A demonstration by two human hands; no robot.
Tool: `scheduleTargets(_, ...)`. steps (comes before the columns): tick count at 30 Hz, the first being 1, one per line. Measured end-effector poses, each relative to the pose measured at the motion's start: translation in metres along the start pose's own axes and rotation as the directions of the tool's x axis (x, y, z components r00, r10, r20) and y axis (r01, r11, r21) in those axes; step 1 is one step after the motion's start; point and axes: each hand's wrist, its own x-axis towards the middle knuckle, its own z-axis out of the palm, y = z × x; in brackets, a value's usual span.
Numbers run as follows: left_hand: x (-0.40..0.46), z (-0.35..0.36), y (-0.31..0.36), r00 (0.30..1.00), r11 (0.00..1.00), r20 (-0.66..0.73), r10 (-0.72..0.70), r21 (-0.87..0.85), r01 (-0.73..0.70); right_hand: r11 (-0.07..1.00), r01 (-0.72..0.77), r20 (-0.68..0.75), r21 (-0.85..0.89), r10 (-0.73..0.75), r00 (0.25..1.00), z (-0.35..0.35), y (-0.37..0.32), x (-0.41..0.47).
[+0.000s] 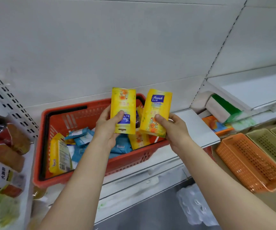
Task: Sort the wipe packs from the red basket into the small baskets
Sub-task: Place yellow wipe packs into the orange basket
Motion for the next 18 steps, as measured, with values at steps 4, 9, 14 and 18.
scheduleTargets(4, -0.034, 0.049, -0.029, 0.997, 0.996, 0.072, 0.030, 0.076, -0.035, 0.999, 0.030, -0.055, 0.040, -0.028, 0.998, -0.064, -0.006, -0.016)
scheduleTargets(9, -0.076, 0.145, -0.091, 0.993, 0.982, 0.116, 0.038, 0.182, -0.059, 0.995, 0.067, -0.122, 0.074, -0.057, 0.991, -0.187, -0.012, -0.044)
scheduleTargets(14, -0.122, 0.249, -0.179, 0.993, 0.981, 0.112, -0.034, 0.196, 0.012, 0.988, 0.104, -0.200, 0.112, -0.080, 0.977, -0.325, -0.016, -0.069)
scheduleTargets(18, -0.153, 0.310, -0.237, 0.994, 0.983, 0.083, -0.072, 0.172, 0.056, 0.992, 0.065, -0.222, 0.112, -0.039, 0.974, -0.410, -0.013, -0.077)
